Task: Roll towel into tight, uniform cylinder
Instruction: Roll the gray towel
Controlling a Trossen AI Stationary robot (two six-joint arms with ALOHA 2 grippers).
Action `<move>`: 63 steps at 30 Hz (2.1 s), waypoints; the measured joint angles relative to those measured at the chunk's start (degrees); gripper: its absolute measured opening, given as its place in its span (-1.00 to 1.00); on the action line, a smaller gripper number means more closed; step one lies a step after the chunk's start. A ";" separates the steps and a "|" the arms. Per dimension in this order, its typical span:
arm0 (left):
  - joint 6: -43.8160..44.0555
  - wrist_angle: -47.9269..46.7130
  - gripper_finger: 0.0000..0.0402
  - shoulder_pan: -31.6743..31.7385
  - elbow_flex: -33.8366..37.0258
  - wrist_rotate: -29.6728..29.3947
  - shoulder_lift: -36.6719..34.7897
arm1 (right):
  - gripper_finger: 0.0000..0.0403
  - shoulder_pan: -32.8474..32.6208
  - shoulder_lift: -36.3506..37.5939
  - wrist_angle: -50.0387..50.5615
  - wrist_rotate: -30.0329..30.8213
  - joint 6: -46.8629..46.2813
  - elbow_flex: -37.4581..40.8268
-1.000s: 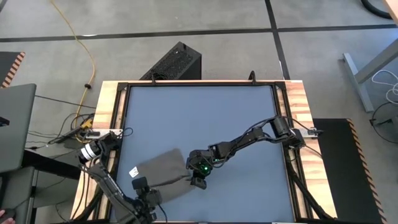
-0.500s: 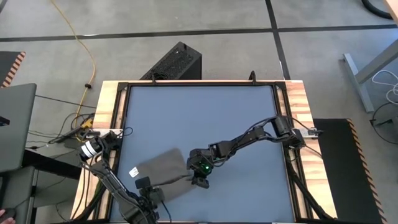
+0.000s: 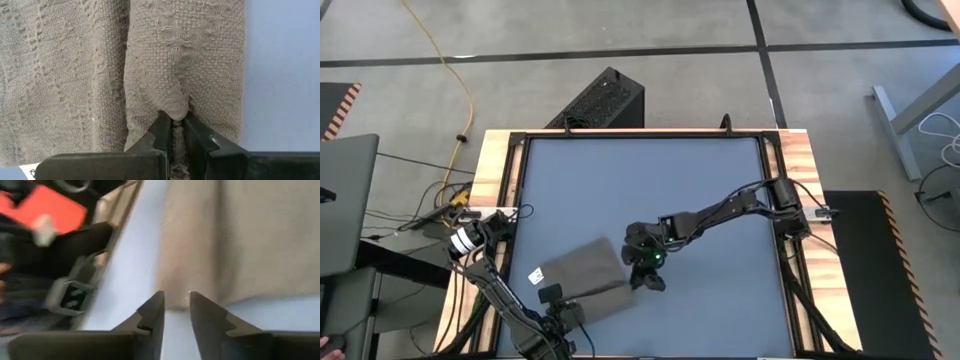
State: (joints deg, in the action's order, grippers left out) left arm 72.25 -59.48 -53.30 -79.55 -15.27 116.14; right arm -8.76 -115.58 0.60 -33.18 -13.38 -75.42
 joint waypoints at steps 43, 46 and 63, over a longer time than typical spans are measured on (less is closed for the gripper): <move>5.65 3.78 -0.94 -3.23 -2.10 -1.23 -1.49 | -0.81 8.47 -19.42 1.08 30.32 22.19 -18.65; 5.08 7.04 -0.94 -3.63 -2.10 -1.01 -2.27 | -0.88 8.55 -19.42 1.22 30.82 22.27 -18.63; 7.41 13.92 -0.94 -4.51 -0.18 3.26 -2.53 | -0.76 8.17 -19.02 1.94 29.65 20.44 -18.21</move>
State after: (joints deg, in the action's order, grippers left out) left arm 79.65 -45.57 -57.80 -79.73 -12.01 113.61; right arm -0.59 -134.60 2.55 -3.53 7.05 -93.62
